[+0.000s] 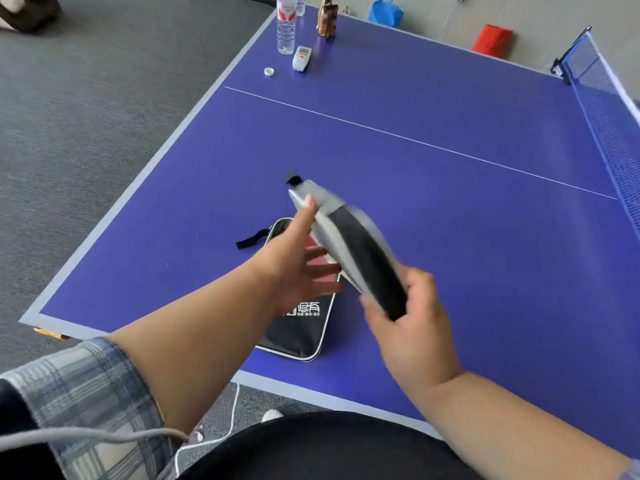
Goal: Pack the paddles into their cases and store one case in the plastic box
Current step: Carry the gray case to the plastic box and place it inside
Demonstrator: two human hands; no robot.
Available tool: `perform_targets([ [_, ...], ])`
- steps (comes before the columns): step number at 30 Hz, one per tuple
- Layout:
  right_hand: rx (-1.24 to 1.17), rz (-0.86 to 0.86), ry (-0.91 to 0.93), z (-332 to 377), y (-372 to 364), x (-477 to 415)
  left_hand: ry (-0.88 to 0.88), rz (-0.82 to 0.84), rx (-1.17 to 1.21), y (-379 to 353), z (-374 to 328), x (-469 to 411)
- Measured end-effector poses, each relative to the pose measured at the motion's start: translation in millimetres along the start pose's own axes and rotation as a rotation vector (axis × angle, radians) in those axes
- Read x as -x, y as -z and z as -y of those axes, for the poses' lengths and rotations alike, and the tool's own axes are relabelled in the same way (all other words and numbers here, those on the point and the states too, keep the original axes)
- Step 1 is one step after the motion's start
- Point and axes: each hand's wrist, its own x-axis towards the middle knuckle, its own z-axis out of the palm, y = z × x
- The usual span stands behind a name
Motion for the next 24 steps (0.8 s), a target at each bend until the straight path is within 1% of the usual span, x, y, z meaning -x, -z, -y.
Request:
perform_targets([
  [2,0.176,0.078,0.275,-9,-12,0,0.063,0.125,0.04,12,-12,4],
  [3,0.27,0.107,0.396,-12,-18,-1,0.097,0.12,0.032,22,-16,5],
  [4,0.361,0.134,0.491,-13,-23,-4,0.13,0.07,0.007,34,-19,6],
  [6,0.521,0.225,0.607,-13,-32,-9,0.191,-0.055,-0.101,54,-19,6],
  [8,0.629,0.403,0.581,-15,-42,-8,0.183,-0.136,-0.201,71,-12,4],
  [9,0.61,0.496,0.518,-17,-47,-4,0.16,-0.148,-0.229,78,-7,1],
  [10,0.525,0.57,0.418,-20,-52,2,0.132,-0.152,-0.24,86,-3,-2],
  [11,0.391,0.6,0.304,-23,-55,6,0.107,-0.151,-0.24,93,1,-4],
  [12,0.238,0.571,0.181,-23,-58,9,0.089,-0.143,-0.241,99,5,-7],
  [13,0.084,0.492,0.032,-24,-62,9,0.085,-0.126,-0.247,103,8,-9],
  [14,-0.069,0.397,-0.16,-24,-64,5,0.09,-0.101,-0.255,108,12,-12],
  [15,-0.227,0.331,-0.393,-24,-67,-2,0.098,-0.073,-0.256,111,14,-14],
  [16,-0.376,0.308,-0.621,-25,-72,-10,0.104,-0.047,-0.254,114,16,-16],
  [17,-0.498,0.305,-0.796,-29,-77,-16,0.106,-0.035,-0.262,115,18,-17],
  [18,-0.572,0.299,-0.898,-34,-82,-19,0.097,-0.047,-0.297,115,20,-18],
  [19,-0.581,0.292,-0.939,-39,-87,-20,0.073,-0.092,-0.385,113,22,-19],
  [22,-0.511,0.296,-0.94,-48,-99,-14,-0.012,-0.292,-0.802,111,30,-22],
  [24,-0.519,0.318,-0.957,-50,-105,-14,-0.03,-0.382,-0.997,115,37,-28],
])
